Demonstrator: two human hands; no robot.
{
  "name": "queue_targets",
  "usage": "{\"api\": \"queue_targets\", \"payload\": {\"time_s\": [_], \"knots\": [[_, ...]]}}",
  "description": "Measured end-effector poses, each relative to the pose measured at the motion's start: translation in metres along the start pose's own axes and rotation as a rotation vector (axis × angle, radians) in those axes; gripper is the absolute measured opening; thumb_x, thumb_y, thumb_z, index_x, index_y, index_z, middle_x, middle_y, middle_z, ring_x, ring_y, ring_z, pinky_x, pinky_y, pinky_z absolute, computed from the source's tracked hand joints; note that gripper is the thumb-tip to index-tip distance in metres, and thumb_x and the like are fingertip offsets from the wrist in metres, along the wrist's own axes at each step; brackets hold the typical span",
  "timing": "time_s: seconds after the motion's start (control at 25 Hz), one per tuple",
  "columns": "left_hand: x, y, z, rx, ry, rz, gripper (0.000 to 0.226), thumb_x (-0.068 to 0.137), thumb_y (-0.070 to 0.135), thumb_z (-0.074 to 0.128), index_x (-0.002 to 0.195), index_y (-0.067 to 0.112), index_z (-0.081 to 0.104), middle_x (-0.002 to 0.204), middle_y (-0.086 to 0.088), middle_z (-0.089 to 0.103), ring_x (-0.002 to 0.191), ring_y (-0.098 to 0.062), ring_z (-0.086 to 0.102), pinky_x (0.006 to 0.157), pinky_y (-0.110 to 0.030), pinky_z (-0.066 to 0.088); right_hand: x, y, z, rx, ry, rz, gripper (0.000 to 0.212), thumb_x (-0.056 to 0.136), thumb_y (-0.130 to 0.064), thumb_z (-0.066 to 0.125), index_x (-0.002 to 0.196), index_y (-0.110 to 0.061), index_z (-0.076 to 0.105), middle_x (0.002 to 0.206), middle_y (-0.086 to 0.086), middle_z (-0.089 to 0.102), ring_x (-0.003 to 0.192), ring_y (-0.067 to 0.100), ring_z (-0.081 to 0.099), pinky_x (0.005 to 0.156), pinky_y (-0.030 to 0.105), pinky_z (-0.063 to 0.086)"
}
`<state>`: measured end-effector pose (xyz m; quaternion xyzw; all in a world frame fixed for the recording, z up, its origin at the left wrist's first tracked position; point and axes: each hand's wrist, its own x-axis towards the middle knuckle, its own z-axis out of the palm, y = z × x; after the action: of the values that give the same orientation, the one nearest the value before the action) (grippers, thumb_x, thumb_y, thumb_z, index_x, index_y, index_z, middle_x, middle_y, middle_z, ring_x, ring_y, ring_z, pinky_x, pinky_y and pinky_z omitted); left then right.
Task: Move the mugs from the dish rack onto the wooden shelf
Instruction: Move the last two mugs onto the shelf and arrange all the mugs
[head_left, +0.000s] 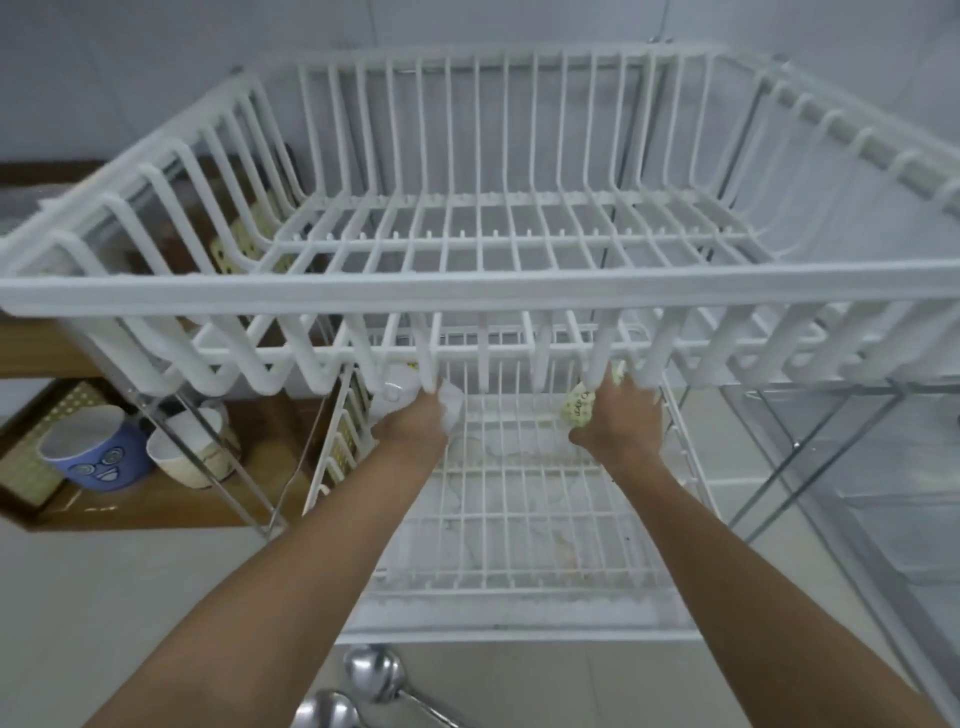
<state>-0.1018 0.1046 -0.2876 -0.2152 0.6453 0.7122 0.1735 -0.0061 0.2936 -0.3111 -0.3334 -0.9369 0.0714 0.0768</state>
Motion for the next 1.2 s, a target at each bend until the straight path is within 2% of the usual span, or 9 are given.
{"api": "queue_targets", "payload": {"time_s": [0.12, 0.24, 0.44, 0.52, 0.64, 0.72, 0.96, 1.12, 1.2], "knots": [[-0.030, -0.008, -0.019, -0.060, -0.054, -0.021, 0.078, 0.076, 0.028, 0.077, 0.138, 0.011, 0.033, 0.129, -0.009, 0.054, 0.109, -0.025, 0.057, 0.088, -0.040, 0.052, -0.034, 0.000, -0.014, 0.418, 0.144, 0.020, 0.102, 0.054, -0.044, 0.081, 0.137, -0.026, 0.025, 0.122, 0.009, 0.053, 0.105, 0.029, 0.054, 0.079, 0.041, 0.051], [-0.086, -0.026, -0.062, 0.070, -0.294, 0.030, 0.047, 0.081, 0.026, 0.073, 0.121, 0.015, 0.052, 0.119, -0.009, 0.065, 0.101, -0.022, 0.064, 0.084, -0.040, 0.056, -0.086, -0.005, -0.032, 0.817, 0.207, 0.054, 0.102, 0.043, -0.051, 0.082, 0.127, -0.042, 0.025, 0.108, -0.010, 0.055, 0.092, 0.017, 0.055, 0.072, 0.030, 0.048], [-0.144, -0.055, -0.174, 0.137, -0.596, 0.169, 0.020, 0.085, 0.006, 0.065, 0.105, 0.010, 0.065, 0.087, 0.001, 0.078, 0.075, -0.007, 0.071, 0.058, -0.016, 0.054, -0.171, -0.021, -0.061, 1.014, 0.203, -0.024, 0.087, 0.042, -0.043, 0.087, 0.099, -0.070, 0.027, 0.094, -0.044, 0.051, 0.087, -0.025, 0.050, 0.066, 0.013, 0.041], [-0.151, -0.054, -0.228, 0.151, -0.675, 0.204, 0.034, 0.069, 0.014, 0.075, 0.102, 0.010, 0.065, 0.086, 0.002, 0.079, 0.077, -0.007, 0.072, 0.063, -0.018, 0.055, -0.201, -0.039, -0.070, 1.073, 0.178, -0.114, 0.092, 0.042, -0.031, 0.091, 0.102, -0.069, 0.032, 0.100, -0.038, 0.051, 0.092, -0.025, 0.049, 0.071, 0.013, 0.043], [-0.144, -0.042, -0.305, 0.159, -0.748, 0.212, 0.080, 0.040, 0.022, 0.086, 0.114, 0.010, 0.059, 0.101, -0.005, 0.077, 0.092, -0.019, 0.072, 0.070, -0.026, 0.057, -0.242, -0.080, -0.087, 1.192, 0.125, -0.326, 0.091, 0.035, -0.035, 0.087, 0.112, -0.057, 0.042, 0.113, -0.026, 0.054, 0.103, -0.013, 0.053, 0.075, 0.006, 0.048], [-0.135, -0.030, -0.340, 0.161, -0.724, 0.224, 0.089, 0.033, 0.024, 0.090, 0.114, 0.009, 0.058, 0.102, -0.006, 0.077, 0.093, -0.020, 0.072, 0.069, -0.024, 0.057, -0.271, -0.114, -0.094, 1.241, 0.059, -0.463, 0.093, 0.034, -0.035, 0.085, 0.116, -0.051, 0.045, 0.116, -0.025, 0.056, 0.107, -0.007, 0.055, 0.079, 0.006, 0.048], [-0.086, 0.019, -0.384, 0.162, -0.513, 0.374, 0.055, 0.052, 0.025, 0.078, 0.104, 0.016, 0.065, 0.098, 0.000, 0.078, 0.090, -0.014, 0.072, 0.072, -0.025, 0.057, -0.299, -0.246, -0.104, 1.359, -0.040, -0.629, 0.090, 0.042, -0.023, 0.086, 0.118, -0.045, 0.044, 0.114, -0.029, 0.057, 0.108, -0.003, 0.056, 0.082, 0.008, 0.047], [-0.059, 0.036, -0.388, 0.178, -0.446, 0.442, 0.039, 0.062, 0.020, 0.074, 0.100, 0.021, 0.066, 0.096, 0.001, 0.077, 0.089, -0.014, 0.071, 0.076, -0.032, 0.056, -0.252, -0.329, -0.113, 1.346, -0.034, -0.517, 0.083, 0.040, -0.030, 0.088, 0.110, -0.040, 0.043, 0.109, -0.018, 0.057, 0.099, -0.010, 0.056, 0.075, 0.007, 0.047], [-0.049, 0.033, -0.392, 0.188, -0.429, 0.452, 0.044, 0.059, 0.020, 0.078, 0.101, 0.020, 0.065, 0.093, 0.001, 0.078, 0.086, -0.015, 0.071, 0.074, -0.034, 0.057, -0.215, -0.360, -0.116, 1.265, 0.062, -0.429, 0.085, 0.043, -0.029, 0.090, 0.112, -0.032, 0.040, 0.106, -0.012, 0.055, 0.099, 0.001, 0.056, 0.074, 0.009, 0.045]]}}
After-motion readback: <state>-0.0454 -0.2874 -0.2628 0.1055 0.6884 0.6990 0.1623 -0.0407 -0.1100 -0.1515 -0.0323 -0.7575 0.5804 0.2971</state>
